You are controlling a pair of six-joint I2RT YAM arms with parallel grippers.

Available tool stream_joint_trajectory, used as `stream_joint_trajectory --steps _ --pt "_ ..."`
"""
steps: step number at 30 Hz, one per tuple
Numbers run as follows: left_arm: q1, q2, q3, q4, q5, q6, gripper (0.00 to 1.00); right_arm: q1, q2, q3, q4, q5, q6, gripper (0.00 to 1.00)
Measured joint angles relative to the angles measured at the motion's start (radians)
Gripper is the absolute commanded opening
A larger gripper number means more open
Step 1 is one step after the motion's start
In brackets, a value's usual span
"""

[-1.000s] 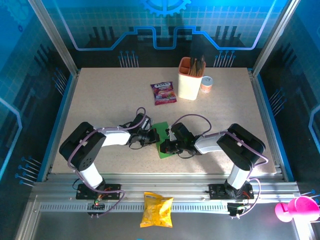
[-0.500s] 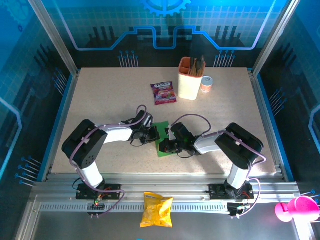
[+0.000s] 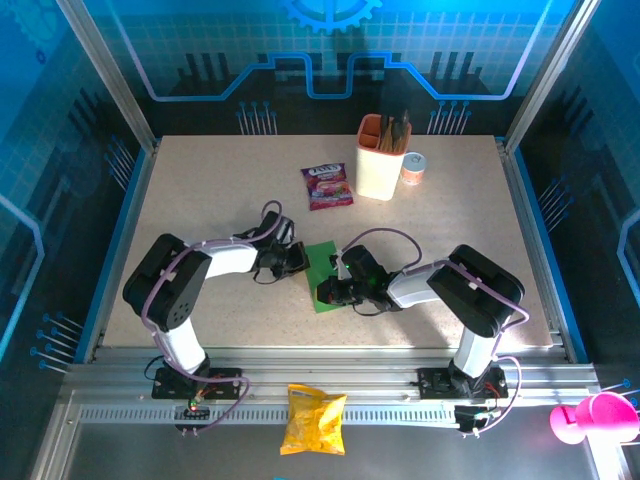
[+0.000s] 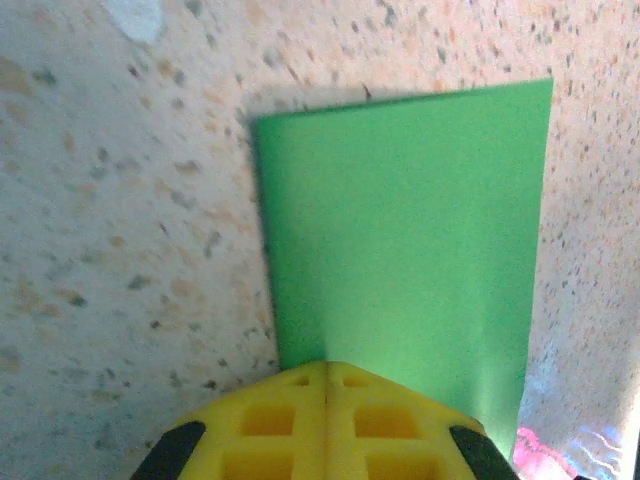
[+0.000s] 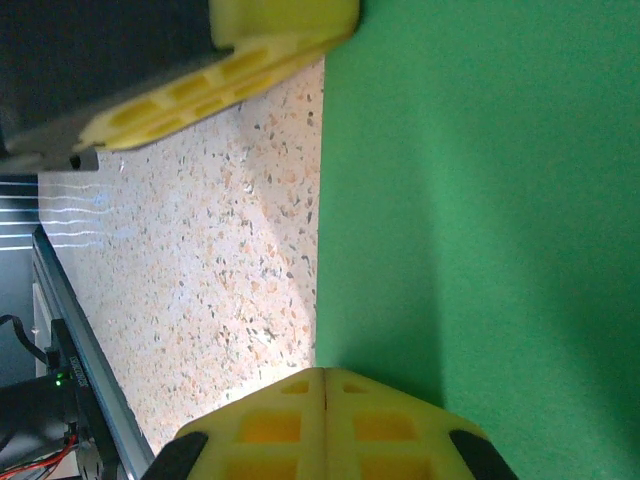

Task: Fold a paper plane with a square sheet of paper (pick it up from the middle)
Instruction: First fold in half a square sheet of paper at the center of the table.

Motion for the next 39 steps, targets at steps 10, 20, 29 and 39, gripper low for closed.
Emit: stream_joint_trajectory --steps 10,20,29,39 --pt "0.059 0.068 0.09 -0.043 0.04 0.042 0.0 0.0 0.011 -0.002 0.036 0.016 0.008 0.0" --pt "0.122 0.14 0.208 -0.088 -0.002 0.076 0.0 0.0 0.011 -0.02 0.072 0.022 0.022 0.0" --pt "0.23 0.208 0.389 -0.161 -0.109 0.14 0.0 0.0 -0.006 0.007 -0.012 0.002 0.019 0.0" --pt "0.104 -0.008 0.251 -0.159 -0.047 0.163 0.0 -0.055 -0.203 0.198 -0.399 0.035 -0.064 0.36"
